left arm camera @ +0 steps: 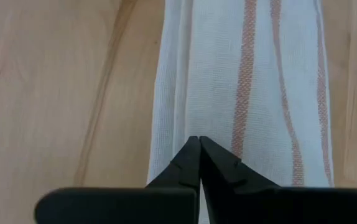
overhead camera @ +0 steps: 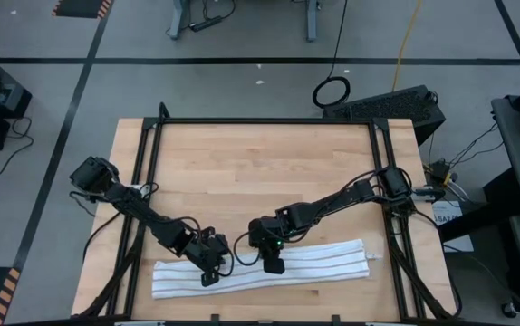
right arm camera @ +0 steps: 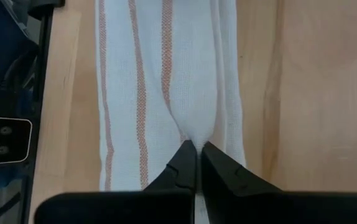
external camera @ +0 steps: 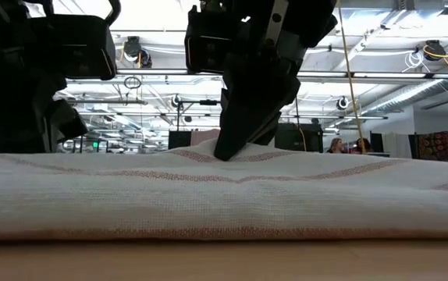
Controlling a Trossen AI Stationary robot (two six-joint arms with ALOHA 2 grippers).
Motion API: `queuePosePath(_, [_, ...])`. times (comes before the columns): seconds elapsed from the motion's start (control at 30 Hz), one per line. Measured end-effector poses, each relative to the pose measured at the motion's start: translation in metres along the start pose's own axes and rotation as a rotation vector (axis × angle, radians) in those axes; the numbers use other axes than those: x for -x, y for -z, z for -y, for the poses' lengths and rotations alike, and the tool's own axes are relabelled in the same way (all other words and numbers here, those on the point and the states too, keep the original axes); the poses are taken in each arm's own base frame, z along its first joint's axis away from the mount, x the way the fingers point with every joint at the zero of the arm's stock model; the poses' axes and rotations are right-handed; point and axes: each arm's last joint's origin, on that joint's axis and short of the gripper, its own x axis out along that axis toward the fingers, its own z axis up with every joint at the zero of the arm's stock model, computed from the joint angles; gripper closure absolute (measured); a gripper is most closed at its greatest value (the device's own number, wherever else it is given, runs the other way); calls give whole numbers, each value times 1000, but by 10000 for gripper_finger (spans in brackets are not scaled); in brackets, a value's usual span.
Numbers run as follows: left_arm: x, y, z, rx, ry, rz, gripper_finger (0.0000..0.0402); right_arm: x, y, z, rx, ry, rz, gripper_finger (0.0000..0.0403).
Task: Roll towel into tight, uniform cylinder
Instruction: Fold the white brown kitchen towel
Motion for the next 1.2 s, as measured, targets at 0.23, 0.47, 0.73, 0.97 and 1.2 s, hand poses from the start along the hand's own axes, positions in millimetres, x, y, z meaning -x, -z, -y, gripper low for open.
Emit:
queuePosePath(0.23, [7,-4,4,40,-9,-68,398,0,0,0,-1,0,-1,398])
queuePosePath(0.47, [10,-12,9,102,40,-25,392,0,0,0,3,0,0,397])
queuePosePath(0.73, [15,-50,1,74,56,273,291,0,-1,0,5,23,14,397])
queuePosePath(0.97, [6,-47,-25,9,75,233,247,0,-1,1,13,24,12,397])
queuePosePath(1.2, [3,-41,-27,-5,181,227,246,0,0,1,39,22,3,400])
